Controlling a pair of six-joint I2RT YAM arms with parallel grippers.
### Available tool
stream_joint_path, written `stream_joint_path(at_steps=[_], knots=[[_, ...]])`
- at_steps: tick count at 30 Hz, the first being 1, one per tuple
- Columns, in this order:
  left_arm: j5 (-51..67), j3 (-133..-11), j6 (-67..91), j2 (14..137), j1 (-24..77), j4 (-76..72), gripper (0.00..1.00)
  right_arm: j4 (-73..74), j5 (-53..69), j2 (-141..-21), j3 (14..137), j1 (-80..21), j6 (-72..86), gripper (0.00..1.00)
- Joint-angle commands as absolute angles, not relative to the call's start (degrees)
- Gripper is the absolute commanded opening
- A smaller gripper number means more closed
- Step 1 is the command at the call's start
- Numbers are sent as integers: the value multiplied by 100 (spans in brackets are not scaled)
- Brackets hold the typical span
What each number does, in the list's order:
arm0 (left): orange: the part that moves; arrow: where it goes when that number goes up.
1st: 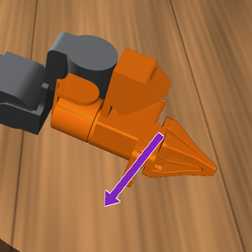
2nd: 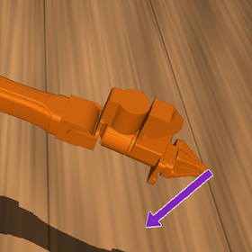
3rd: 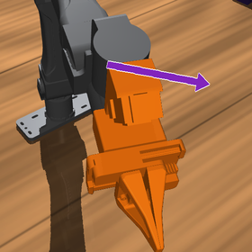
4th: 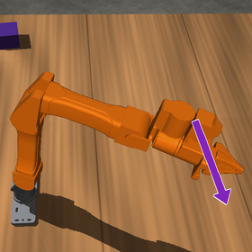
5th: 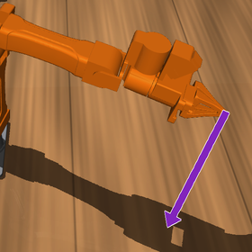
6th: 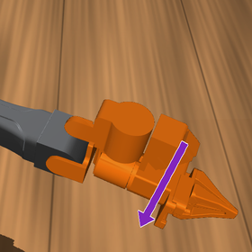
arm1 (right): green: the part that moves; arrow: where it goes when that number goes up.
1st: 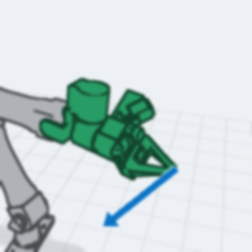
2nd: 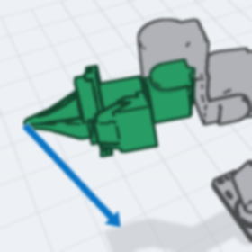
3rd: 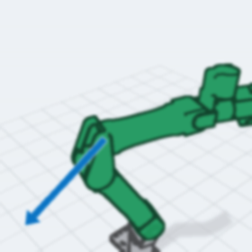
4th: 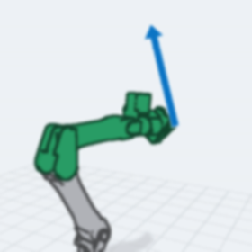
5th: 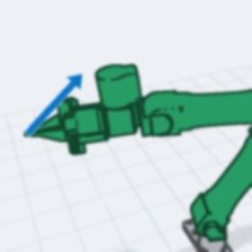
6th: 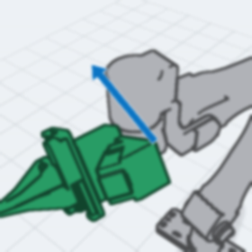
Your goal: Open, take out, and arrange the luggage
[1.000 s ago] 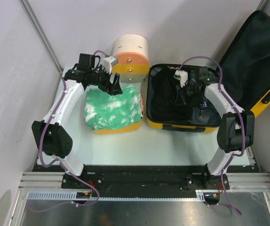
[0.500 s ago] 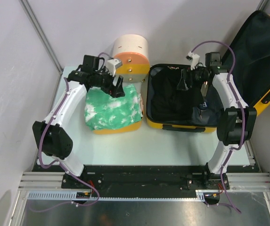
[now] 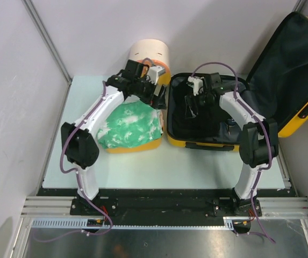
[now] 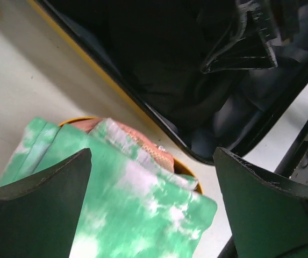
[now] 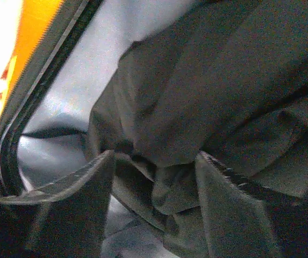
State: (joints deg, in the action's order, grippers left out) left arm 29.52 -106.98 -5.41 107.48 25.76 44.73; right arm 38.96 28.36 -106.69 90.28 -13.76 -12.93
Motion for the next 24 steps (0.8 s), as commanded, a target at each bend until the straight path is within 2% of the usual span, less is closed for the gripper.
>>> stream_joint_path(at_steps=[1, 2, 3, 6, 11, 14, 18, 20, 24], knots=[[2409, -11100, 208, 10968, 2908, 4158, 100, 3822, 2039, -10915, 9069, -1336, -1266, 51], [2356, -11083, 272, 10995, 2935, 4114, 100, 3902, 2196, -10933, 9201, -1232, -1205, 41], [2234, -11074, 342, 11021, 2962, 4018, 100, 4042, 2319, -10925, 9315, -1170, -1152, 19], [2092, -11048, 580, 11144, 3032, 3877, 100, 4052, 2978, -10627, 9650, -1002, -924, 0], [2126, -11153, 729, 11364, 3129, 3762, 100, 4113, 3936, -10178, 9966, -844, -562, 0], [2337, -11276, 756, 11504, 3164, 3718, 100, 4639, 3632, -10116, 9932, -616, -843, 0], [2750, -11566, 949, 11846, 3278, 3657, 100, 5097, 3147, -10177, 9310, -44, -1440, 0], [2900, -11776, 1037, 11970, 3374, 3647, 100, 5054, 2761, -10274, 9063, 289, -1827, 0], [3032, -12172, 1186, 12304, 3690, 3560, 100, 4817, 2742, -10687, 8596, 554, -1925, 0]])
